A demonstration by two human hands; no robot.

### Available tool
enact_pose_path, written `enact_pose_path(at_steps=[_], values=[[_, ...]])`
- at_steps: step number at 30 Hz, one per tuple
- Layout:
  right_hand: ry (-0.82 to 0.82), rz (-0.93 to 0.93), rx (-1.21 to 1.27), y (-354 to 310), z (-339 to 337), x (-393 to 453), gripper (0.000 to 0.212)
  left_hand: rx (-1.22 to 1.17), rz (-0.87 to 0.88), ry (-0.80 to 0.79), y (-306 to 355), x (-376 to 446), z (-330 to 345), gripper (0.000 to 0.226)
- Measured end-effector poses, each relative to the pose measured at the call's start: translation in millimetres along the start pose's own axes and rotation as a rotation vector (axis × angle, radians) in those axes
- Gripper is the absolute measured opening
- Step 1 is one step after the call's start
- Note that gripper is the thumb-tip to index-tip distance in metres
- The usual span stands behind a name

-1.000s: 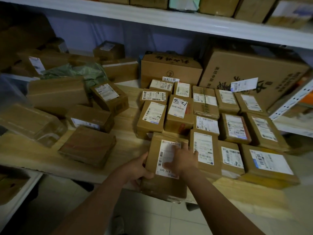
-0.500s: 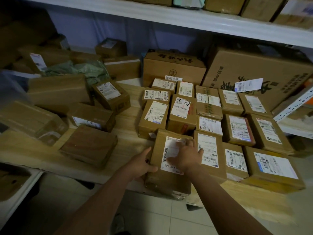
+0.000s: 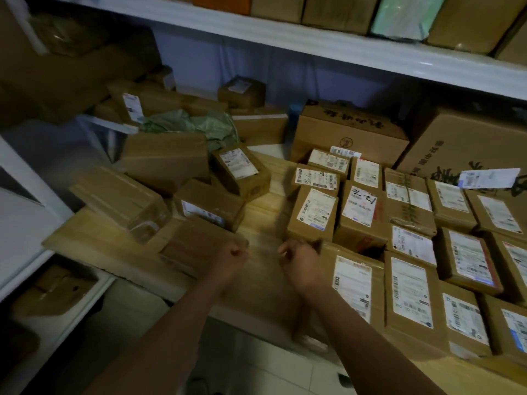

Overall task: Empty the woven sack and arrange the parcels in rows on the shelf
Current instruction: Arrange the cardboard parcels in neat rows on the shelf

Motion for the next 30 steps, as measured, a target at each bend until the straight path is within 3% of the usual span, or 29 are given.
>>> enact_pose_path(at_steps=[3,7,10,14,20,24,26,28,30], values=[[-0.09,-0.008,-0.039,-21.4,27.4,17.4,0.029,0.003,-0.015,0.199,-17.9,0.8,-46.4,0.009],[-0.185,-0.011,-0.118,-44.3,60.0,32.8,0.033,0.178,-0.144,0.371,-43.6,2.2,-99.3,0.035],[-0.227,-0.017,-0.148,-55.6,75.7,41.4,0.034,0.235,-0.189,0.346,-58.4,9.4,-117.1,0.036],[-0.242,-0.024,-0.158,-64.0,90.2,51.5,0.041,0.145,-0.252,0.267,-81.1,21.8,-124.4,0.047],[-0.361,0.038,-0.251,-64.3,109.1,56.6,0.048,0.053,-0.273,0.204,-97.5,27.7,-122.1,0.048],[-0.369,0.039,-0.181,-60.1,110.3,51.7,0.083,-0.257,-0.261,0.271,-105.0,22.6,-127.3,0.066],[-0.367,0.044,-0.148,-55.3,111.0,48.4,0.099,-0.297,-0.297,0.3,-103.6,15.3,-129.8,0.078],[-0.372,0.052,-0.158,-49.6,114.6,44.2,0.11,-0.375,-0.326,0.224,-99.7,11.4,-125.9,0.079],[-0.364,0.042,-0.266,-46.1,119.3,40.0,0.119,-0.49,-0.309,0.046,-85.5,5.7,-111.5,0.067]])
Point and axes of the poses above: each hand's wrist, its own x-axis towards the middle knuckle, its own z-axis out of the palm, y = z × x, the point moved 5 cm from there along x, towards the middle knuckle, and after that the axes turned 13 degrees about -y, right-handed, at the moved point
